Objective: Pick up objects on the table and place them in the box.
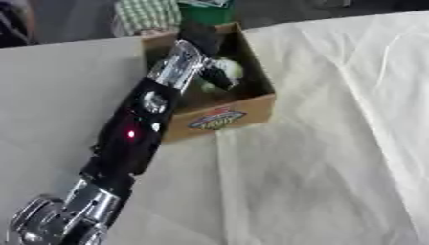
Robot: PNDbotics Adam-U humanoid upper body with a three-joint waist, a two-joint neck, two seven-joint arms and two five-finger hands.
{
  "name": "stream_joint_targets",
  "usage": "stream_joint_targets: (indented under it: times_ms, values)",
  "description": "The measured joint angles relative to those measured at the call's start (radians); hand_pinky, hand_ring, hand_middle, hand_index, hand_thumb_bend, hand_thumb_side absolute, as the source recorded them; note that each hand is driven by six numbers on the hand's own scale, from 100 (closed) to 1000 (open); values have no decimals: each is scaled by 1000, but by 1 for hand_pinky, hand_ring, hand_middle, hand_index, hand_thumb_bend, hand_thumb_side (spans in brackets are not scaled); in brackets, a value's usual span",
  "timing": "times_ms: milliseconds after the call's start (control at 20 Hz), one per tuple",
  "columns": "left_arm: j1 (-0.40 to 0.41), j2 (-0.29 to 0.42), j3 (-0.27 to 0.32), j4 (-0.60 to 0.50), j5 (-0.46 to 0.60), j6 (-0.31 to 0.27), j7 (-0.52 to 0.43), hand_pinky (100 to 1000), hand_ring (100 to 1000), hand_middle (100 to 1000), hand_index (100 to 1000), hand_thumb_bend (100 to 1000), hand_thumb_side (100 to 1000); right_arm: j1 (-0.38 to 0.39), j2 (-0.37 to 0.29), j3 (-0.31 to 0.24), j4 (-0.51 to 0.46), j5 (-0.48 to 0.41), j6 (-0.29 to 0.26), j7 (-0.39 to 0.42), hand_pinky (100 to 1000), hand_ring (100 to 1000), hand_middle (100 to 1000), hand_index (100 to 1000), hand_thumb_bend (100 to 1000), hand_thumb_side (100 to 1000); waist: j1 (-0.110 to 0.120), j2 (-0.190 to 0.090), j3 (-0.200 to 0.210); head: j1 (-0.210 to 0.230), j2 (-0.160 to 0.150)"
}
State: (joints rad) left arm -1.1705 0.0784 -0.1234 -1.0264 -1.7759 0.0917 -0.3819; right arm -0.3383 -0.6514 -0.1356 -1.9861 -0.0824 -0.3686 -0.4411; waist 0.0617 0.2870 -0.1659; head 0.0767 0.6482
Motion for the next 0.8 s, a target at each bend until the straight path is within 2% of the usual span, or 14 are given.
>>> stream_joint_targets:
  times_ms: [100, 200, 300, 400, 550, 800]
  values:
    - [0, 13, 2, -59, 26, 23, 72, 677, 822, 781, 971, 339, 920, 5, 0, 0, 0, 0, 0, -1, 820, 672, 708, 865, 100, 563, 1, 0, 6, -4, 0]
    - [3, 29, 3, -133, 97, 45, 133, 657, 784, 740, 935, 237, 877, 7, 0, -2, 0, 0, 1, -4, 819, 672, 708, 865, 100, 563, 1, -2, 17, -10, 1]
    - [14, 53, 6, -216, 205, 67, 183, 648, 760, 709, 905, 196, 863, 13, 0, -6, 0, 1, 0, -7, 818, 672, 708, 864, 100, 563, 1, -7, 27, -18, 2]
    - [27, 83, 10, -302, 330, 92, 225, 650, 740, 680, 876, 113, 846, 15, -2, -7, 0, 2, -1, -10, 817, 672, 708, 864, 100, 562, 1, -11, 38, -27, 5]
    - [50, 136, 25, -428, 535, 134, 293, 637, 692, 620, 833, 100, 830, 21, -5, -8, 0, 3, -3, -14, 817, 671, 708, 864, 100, 562, 0, -18, 52, -40, 13]
    - [95, 209, 65, -595, 895, 176, 415, 633, 664, 599, 812, 100, 817, 24, -6, -12, 0, 3, 1, -19, 815, 671, 708, 863, 100, 562, -8, -25, 73, -56, 27]
